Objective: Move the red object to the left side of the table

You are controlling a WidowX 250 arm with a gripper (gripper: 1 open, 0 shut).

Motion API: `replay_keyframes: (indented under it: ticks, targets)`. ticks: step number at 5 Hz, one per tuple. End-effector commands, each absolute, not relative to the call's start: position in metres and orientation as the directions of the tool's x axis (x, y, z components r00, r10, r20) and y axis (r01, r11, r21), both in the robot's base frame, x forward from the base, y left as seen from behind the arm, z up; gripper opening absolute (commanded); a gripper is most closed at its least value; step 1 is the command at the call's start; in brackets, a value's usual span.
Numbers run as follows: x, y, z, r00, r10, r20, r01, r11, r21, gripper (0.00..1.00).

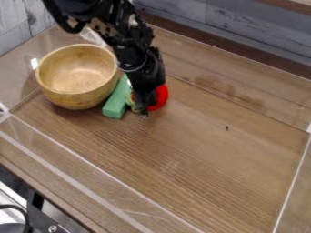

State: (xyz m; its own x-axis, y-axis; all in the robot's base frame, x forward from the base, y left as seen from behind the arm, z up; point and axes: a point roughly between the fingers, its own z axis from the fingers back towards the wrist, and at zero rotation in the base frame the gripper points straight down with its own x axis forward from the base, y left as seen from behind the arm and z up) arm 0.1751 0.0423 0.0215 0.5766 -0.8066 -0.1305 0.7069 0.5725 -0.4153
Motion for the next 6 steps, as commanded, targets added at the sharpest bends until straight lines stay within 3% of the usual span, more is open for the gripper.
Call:
replay_keyframes:
  ticks: [1,2,3,4,6]
  targets:
    - [0.165,0.041,0.011,0.584,-0.795,-0.165,0.654,0.581,-0.485,0.00]
    - [0.179,0.042,0.024,0.601,-0.782,-0.164,0.631,0.590,-0.505,1.00]
    - [0.181,0.042,0.025,0.612,-0.774,-0.165,0.614,0.596,-0.517,1.00]
    - [0.178,0.041,0.027,0.624,-0.765,-0.163,0.597,0.600,-0.533,0.00]
    - [0.177,0.041,0.029,0.646,-0.746,-0.160,0.562,0.607,-0.562,0.00]
